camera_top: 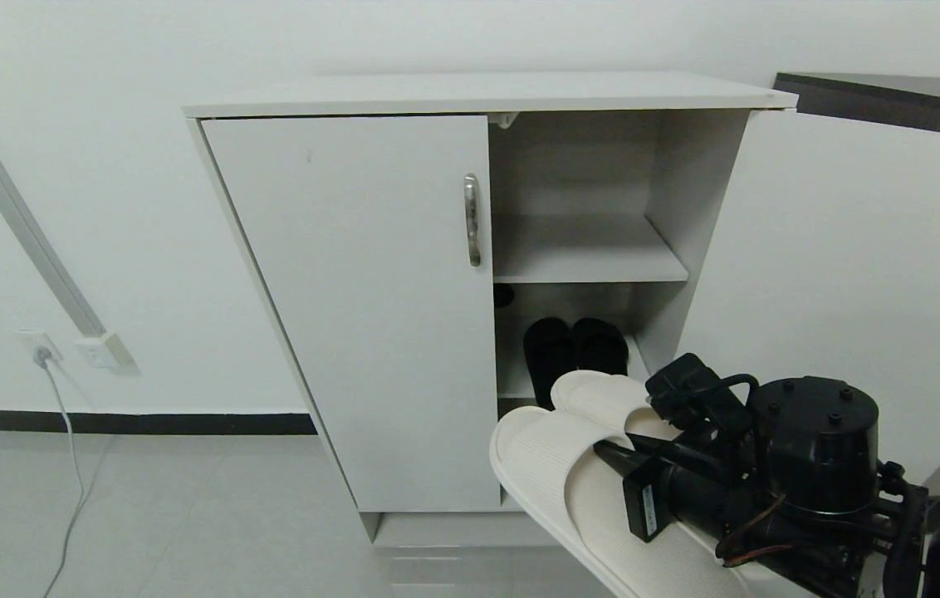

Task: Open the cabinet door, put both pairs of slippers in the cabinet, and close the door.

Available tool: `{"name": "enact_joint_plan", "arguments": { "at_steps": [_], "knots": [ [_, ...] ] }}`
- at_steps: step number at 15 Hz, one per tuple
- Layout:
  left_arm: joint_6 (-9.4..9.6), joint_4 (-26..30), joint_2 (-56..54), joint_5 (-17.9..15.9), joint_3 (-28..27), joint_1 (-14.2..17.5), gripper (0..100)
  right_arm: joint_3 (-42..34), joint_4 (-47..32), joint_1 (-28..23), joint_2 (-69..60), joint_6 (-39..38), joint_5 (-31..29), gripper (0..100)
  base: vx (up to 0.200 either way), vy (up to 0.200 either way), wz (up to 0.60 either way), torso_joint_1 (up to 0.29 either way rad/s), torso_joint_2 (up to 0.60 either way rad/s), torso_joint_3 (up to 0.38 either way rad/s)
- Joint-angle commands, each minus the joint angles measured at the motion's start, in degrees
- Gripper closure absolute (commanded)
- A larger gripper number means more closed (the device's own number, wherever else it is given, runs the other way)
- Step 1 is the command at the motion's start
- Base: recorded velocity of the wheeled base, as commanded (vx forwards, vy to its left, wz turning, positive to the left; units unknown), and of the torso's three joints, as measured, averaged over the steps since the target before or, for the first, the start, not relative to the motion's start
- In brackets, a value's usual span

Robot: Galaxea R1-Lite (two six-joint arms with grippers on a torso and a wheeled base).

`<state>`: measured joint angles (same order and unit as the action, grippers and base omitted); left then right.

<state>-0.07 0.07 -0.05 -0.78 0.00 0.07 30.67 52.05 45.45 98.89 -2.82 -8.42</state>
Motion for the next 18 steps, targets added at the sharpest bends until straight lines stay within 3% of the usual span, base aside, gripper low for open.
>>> {"name": "enact_joint_plan", "arguments": {
  "at_steps": [1, 6, 7, 10, 12, 14, 18],
  "knots": [
    [-0.01, 0.0, 0.0, 0.0, 0.0, 0.0, 100, -0.1, 0.9, 0.0, 0.1, 0.1, 0.0, 100, 0.0, 0.0, 0.0, 0.0, 0.0, 0.0],
    [0.07, 0.0, 0.0, 0.0, 0.0, 0.1, 100, 1.2, 1.7, 1.6, 0.3, 0.1, -2.2, 100, 0.0, 0.0, 0.0, 0.0, 0.0, 0.0],
    [0.07, 0.0, 0.0, 0.0, 0.0, 0.0, 100, 2.6, 1.6, 2.3, 1.0, 0.0, -5.1, 100, 0.0, -0.2, 0.0, -0.002, 0.01, 0.002],
    [0.07, 0.0, 0.0, 0.0, 0.0, 0.0, 100, 11.8, 1.2, 5.8, 7.2, -1.4, -21.6, 100, 0.0, 0.0, 0.0, 0.0, 0.0, 0.0],
    [0.07, 0.0, 0.0, 0.0, 0.0, 0.0, 100, 15.6, -2.7, 7.0, 7.9, -3.3, -25.8, 100, 0.0, 0.0, 0.0, 0.0, 0.0, 0.0],
    [0.07, 0.0, 0.0, 0.0, 0.0, 0.0, 100, 23.3, -16.5, 9.0, 7.8, -10.6, -34.1, 100, 0.0, 0.0, 0.0, 0.0, 0.0, 0.0],
    [0.07, 0.0, 0.0, 0.0, 0.0, 0.0, 100, 34.5, -38.9, 9.3, 3.4, -20.5, -36.1, 100, 0.0, 0.0, 0.0, 0.0, 0.0, 0.0]
  ]
}}
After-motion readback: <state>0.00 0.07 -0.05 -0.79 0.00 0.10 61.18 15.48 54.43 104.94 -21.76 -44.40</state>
